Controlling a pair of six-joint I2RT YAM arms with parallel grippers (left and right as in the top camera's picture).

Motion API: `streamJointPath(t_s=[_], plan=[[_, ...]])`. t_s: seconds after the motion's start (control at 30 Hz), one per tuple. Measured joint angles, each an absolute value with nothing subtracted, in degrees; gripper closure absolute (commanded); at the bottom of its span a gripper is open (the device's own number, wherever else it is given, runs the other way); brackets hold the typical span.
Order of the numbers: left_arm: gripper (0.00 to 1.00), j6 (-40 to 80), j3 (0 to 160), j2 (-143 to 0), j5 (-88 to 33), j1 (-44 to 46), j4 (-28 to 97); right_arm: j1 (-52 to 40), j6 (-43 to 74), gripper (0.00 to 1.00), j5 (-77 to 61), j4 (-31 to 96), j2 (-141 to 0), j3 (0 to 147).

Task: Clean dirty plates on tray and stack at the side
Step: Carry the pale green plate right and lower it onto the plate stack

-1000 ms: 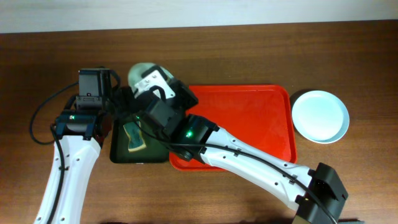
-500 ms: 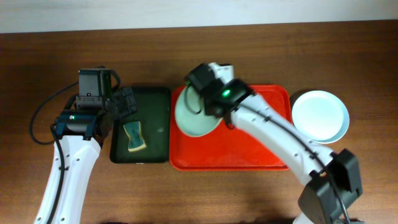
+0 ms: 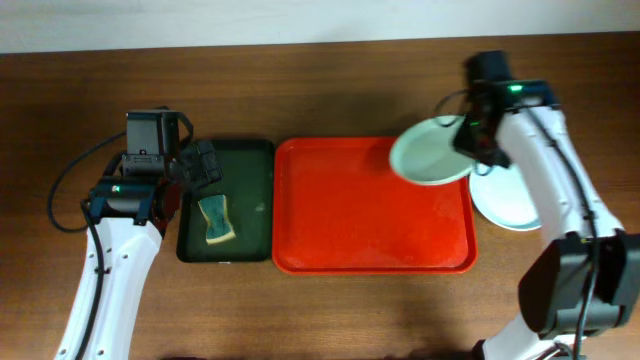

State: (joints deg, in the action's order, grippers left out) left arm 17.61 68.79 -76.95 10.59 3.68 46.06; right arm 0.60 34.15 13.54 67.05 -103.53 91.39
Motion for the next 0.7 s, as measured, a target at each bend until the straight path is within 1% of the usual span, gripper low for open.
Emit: streamJointPath(t_s=[0.1,0.3,0.47,0.7], plan=[[0.01,17.6,68.8,-76.9,10.6,3.7,46.0,7.2,32.9,0.96,11.2,67.6,-103.5,91.4],[0.01,17.6,68.8,-76.9,10.6,3.7,46.0,16.5,32.2,0.96,9.9,68.9,-103.2,90.0],[0.01,17.6,68.8,-76.9,10.6,3.7,46.1,21.1,32.1,0.96,11.6,67.3,-102.5,83.9],[0.01,17.6,68.8,-76.9,10.6,3.7,46.1,24.7,31.9,0.96,13.0,59.3,-102.4,72.0]])
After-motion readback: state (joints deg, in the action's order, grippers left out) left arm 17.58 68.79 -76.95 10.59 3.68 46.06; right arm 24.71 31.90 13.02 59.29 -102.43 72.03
